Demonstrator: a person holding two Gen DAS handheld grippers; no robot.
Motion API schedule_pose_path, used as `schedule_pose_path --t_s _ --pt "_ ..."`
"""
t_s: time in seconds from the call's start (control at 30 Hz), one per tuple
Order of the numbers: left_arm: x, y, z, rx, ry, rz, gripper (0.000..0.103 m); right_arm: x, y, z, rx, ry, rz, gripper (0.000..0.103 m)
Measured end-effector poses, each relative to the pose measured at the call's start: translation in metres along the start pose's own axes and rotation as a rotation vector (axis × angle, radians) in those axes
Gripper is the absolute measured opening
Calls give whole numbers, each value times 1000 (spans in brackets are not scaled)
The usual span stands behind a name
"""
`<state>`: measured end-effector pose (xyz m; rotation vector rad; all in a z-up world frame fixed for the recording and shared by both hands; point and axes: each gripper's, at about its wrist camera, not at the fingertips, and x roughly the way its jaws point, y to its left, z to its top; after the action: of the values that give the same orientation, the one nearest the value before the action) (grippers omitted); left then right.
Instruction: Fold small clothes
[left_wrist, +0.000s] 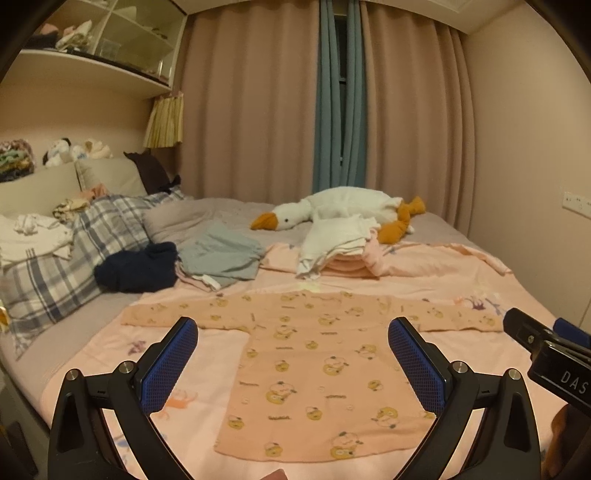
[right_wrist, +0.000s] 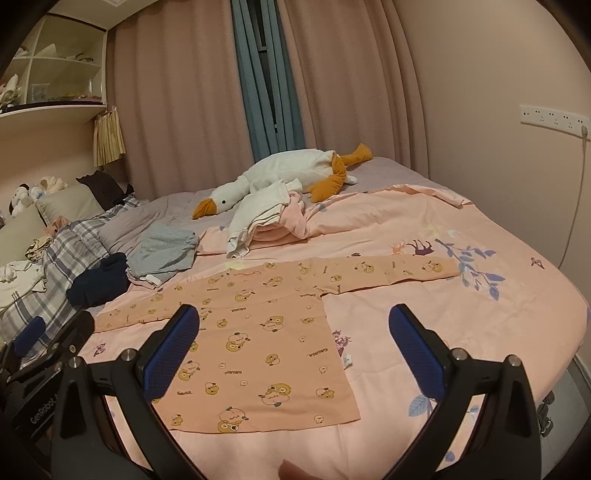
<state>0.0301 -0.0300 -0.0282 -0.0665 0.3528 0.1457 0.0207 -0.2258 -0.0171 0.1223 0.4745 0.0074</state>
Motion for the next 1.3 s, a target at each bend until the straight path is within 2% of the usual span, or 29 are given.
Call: schedule_pose_path --t_s 0.17,0.37,0.63,0.9,1.3 --pt "0 10 -1 -31 12 -40 102 -3 4 -2 -2 -15 -5 103" --pt "-3 20 -3 -39 -5 -9 102 -5 7 -1 -24 -20 -26 103" --pt "-5 23 -5 -43 -12 -50 102 -6 10 0 -16 -32 -8 103" --pt "-3 23 -5 -50 -2 -54 102 -2 6 -2 10 -12 7 103" --pt "-2 22 -6 -48 9 -53 102 0 15 -5 -22 -22 5 102"
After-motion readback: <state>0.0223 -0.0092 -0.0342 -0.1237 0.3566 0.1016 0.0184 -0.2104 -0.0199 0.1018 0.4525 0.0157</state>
